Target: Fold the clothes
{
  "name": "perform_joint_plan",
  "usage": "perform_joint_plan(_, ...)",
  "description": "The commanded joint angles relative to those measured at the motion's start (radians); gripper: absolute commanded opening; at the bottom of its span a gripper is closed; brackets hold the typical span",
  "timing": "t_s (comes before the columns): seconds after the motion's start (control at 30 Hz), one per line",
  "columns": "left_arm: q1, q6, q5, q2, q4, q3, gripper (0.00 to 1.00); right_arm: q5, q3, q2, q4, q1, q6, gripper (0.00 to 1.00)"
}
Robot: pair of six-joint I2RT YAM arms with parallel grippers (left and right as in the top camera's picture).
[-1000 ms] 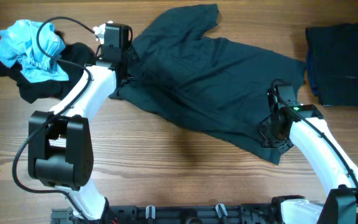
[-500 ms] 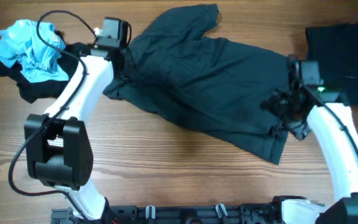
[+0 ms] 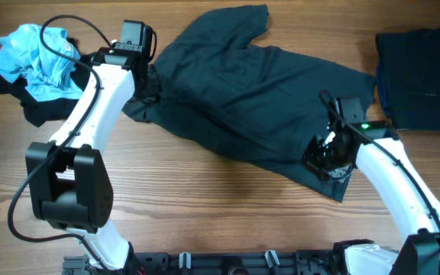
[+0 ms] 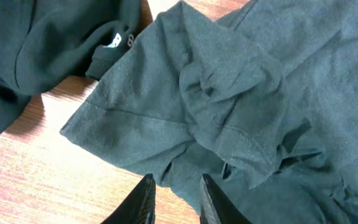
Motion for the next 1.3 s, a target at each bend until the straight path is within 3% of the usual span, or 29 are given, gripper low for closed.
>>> perform_joint_plan(0.0,0.006,0.012,0.005,0.006,0.012,0.012,0.25,-0.032,-0.103,0.002,0.102,0.004,0.08,0.04)
perform_joint_plan(0.2,0.006,0.012,0.005,0.006,0.012,0.011,0.34,0.052,-0.179,0.048,0.238,0.003,0.196,0.04)
perform_joint_plan(0.37,0.006,0.012,0.005,0.006,0.011,0.012,0.7,0.157,-0.179,0.226,0.272,-0.053,0.266,0.04)
perform_joint_plan(0.5,0.006,0.012,0.005,0.006,0.007,0.011,0.83,0.169,-0.178,0.357,0.353,-0.139,0.256,0.04)
perform_joint_plan(0.7,0.006,0.012,0.005,0.006,-0.001,0.012,0.87,0.237,-0.163,0.394,0.397,-0.323,0.184,0.04)
perform_joint_plan(0.97,0.005,0.011,0.009,0.006,-0.009,0.011,0.87,0.297,-0.032,0.394,0.366,-0.563,-0.047,0.04)
perform_joint_plan(1.17,0.005,0.011,0.009,0.002,-0.05,0.012,0.91,0.297,0.143,0.389,0.172,-0.566,-0.132,0.04)
perform_joint_plan(1.27,0.006,0.011,0.008,-0.031,-0.056,0.013,0.92,0.208,0.284,0.363,0.034,-0.567,-0.216,0.15)
